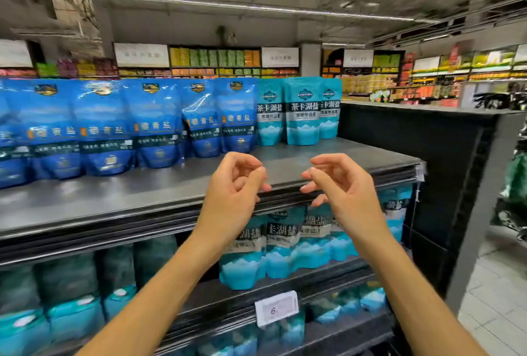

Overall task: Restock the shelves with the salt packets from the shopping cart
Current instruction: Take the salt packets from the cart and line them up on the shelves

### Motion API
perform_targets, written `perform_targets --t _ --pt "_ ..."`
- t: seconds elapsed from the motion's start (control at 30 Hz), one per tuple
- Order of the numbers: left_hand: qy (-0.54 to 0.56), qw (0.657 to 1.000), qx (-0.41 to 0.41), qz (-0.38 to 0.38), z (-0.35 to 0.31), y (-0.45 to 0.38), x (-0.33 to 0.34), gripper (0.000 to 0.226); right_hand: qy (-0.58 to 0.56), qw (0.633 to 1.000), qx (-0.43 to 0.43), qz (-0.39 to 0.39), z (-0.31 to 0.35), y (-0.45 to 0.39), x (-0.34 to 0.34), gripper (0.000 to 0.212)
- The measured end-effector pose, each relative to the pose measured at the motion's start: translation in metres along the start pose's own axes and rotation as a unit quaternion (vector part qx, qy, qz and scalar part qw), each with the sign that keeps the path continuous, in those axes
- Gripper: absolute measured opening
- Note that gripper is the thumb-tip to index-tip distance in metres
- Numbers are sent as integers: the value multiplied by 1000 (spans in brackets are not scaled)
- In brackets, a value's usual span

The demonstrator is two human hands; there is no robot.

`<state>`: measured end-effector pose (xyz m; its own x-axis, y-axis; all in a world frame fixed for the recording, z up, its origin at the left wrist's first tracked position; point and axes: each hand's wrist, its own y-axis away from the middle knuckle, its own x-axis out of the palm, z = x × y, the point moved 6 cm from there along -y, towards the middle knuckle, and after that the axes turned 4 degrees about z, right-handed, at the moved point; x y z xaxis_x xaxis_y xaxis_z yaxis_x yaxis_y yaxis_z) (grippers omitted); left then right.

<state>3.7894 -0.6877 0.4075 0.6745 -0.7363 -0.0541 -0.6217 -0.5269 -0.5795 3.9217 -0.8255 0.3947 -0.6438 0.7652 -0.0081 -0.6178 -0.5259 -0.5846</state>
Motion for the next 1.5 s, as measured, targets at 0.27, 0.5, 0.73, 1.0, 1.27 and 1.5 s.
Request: perform_targets --t 0.27,0.5,0.73,1.0,1.27,1.5 --pt "54 971 -112 206 106 71 173 15 79 974 69 -202 -58 130 -169 13" --pt "56 885 -229 402 200 187 337 21 136 889 201 -390 -107 290 -292 10" --pt "-62 759 -294 577 291 346 465 22 179 728 337 -570 -177 485 -390 13" --pt "-188 607 -453 625 423 501 534 31 150 601 560 -551 -313 683 -422 14" --pt "-294 551 -472 622 565 616 537 37 108 514 718 -457 -438 822 -386 25" --pt "-333 463 -434 698 614 715 519 26 144 447 808 -357 -505 873 -331 29"
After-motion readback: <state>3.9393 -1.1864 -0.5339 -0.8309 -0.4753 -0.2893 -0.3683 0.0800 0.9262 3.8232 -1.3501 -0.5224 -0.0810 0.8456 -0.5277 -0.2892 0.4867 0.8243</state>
